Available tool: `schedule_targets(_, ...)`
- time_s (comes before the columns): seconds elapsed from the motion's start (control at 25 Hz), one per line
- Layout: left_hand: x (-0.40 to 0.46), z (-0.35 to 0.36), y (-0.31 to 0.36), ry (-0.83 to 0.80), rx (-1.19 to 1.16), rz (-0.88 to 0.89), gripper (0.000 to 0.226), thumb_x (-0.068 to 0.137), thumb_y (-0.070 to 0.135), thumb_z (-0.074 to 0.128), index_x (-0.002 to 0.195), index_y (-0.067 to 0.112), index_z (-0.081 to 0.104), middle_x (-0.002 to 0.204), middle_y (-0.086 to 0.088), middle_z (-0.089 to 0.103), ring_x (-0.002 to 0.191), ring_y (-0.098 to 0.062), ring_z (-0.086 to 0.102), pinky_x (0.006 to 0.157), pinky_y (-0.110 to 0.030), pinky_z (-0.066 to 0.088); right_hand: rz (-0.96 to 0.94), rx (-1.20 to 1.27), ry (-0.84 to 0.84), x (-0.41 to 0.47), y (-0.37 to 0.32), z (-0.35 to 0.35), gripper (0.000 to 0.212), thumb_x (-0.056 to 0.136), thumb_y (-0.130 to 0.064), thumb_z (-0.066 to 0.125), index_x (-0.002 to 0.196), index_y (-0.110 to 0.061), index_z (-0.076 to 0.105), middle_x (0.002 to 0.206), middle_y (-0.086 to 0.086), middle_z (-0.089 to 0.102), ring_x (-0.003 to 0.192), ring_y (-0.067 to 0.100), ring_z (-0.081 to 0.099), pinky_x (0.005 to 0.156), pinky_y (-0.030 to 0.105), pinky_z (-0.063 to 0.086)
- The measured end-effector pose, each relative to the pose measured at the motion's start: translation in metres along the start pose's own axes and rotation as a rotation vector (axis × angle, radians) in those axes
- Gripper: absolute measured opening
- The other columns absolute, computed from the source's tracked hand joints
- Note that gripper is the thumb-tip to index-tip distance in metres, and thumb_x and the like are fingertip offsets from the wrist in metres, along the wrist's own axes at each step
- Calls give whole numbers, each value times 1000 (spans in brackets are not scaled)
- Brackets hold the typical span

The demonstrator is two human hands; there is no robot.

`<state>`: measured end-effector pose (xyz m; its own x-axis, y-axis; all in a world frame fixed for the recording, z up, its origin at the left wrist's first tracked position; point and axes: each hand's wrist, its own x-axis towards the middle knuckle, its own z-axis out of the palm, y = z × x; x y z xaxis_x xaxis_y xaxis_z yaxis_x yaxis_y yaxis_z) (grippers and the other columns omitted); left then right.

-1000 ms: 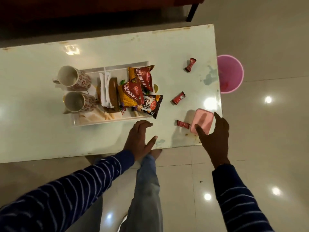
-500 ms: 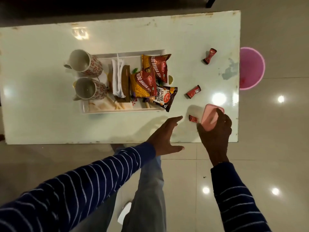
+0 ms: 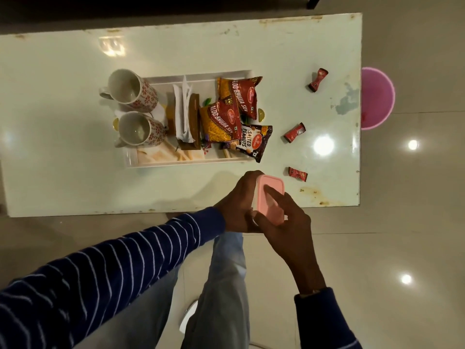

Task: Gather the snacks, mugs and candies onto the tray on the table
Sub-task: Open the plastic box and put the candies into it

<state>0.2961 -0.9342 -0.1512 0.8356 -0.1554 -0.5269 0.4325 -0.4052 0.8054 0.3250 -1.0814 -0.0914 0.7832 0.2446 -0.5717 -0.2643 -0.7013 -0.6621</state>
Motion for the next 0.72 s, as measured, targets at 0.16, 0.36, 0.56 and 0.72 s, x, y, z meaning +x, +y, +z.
schedule_targets(0.16, -3, -4, -8, 34, 20, 73, 112, 55, 25, 95, 139, 0, 26, 140, -16, 40, 128, -25, 44, 107, -38, 43, 46, 275, 33, 2, 6, -19, 43, 91, -25, 57, 133, -30, 63, 105, -18, 68, 92, 19, 68, 67, 29, 59)
schedule_targets(0.36, -3, -9, -8, 108, -27, 81, 112, 52, 59, 86, 138, 15, 29, 139, -4, 43, 125, -14, 46, 104, -27, 44, 156, 499, 235, 27, 43, -52, 35, 100, -19, 36, 109, -5, 67, 104, 12, 66, 99, 35, 64, 63, 36, 61)
schedule_targets(0.56, -3, -7, -21, 147, -55, 29, 116, 55, 67, 78, 145, 22, 19, 146, 1, 36, 133, -8, 38, 111, -26, 37, 405, 690, 409, 78, 101, -73, 24, 101, -12, 37, 97, -12, 61, 111, 14, 58, 120, 47, 57, 72, 35, 55)
schedule_targets(0.72, -3, -5, -39, 167, -5, 8, 128, 49, 62, 84, 148, 27, 11, 152, -2, 32, 137, -13, 35, 111, -32, 37, 462, 574, 381, 109, 127, -74, 22, 103, -20, 46, 112, -11, 64, 128, 21, 59, 122, 42, 57, 86, 45, 56)
